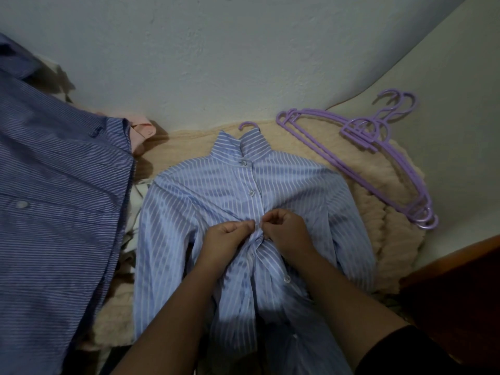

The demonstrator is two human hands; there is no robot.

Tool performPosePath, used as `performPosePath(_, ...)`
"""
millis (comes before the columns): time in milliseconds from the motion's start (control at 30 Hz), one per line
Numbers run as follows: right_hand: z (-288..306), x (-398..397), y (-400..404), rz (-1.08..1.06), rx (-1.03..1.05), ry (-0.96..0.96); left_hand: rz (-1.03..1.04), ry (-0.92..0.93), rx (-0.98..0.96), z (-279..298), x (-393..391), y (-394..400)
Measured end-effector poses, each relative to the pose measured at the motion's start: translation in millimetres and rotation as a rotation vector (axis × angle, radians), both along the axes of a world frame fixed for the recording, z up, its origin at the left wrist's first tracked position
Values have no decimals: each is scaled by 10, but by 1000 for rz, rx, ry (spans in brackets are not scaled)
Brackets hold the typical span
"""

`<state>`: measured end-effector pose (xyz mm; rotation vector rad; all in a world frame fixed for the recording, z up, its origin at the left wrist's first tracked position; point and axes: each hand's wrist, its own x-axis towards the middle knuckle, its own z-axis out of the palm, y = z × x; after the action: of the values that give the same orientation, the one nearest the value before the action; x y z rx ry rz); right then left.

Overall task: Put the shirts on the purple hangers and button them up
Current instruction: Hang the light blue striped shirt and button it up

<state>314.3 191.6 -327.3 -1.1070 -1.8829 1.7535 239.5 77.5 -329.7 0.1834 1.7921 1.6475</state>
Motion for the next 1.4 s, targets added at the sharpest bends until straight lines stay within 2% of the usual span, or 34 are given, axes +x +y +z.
performPosePath(100, -22, 5, 28, -31, 30, -12, -10, 20, -9, 11, 4, 7)
performPosePath(333, -134, 8, 70, -21, -116, 77, -36, 128, -78, 17, -8, 30)
performPosePath(567, -136, 21, 74, 19, -62, 92, -41, 161, -100, 10, -25, 55)
performPosePath(833, -70, 30, 27, 2, 90, -13, -56, 169, -64, -14, -8, 10)
performPosePath(1000, 9, 39, 11, 23, 66, -39, -98, 173, -35, 21, 15, 0)
performPosePath(1233, 60, 43, 19, 55, 142, -118, -103, 140, -8, 32, 13, 1)
performPosePath(1400, 33, 32, 50, 81, 57, -89, -97, 149, -10, 20, 14, -4)
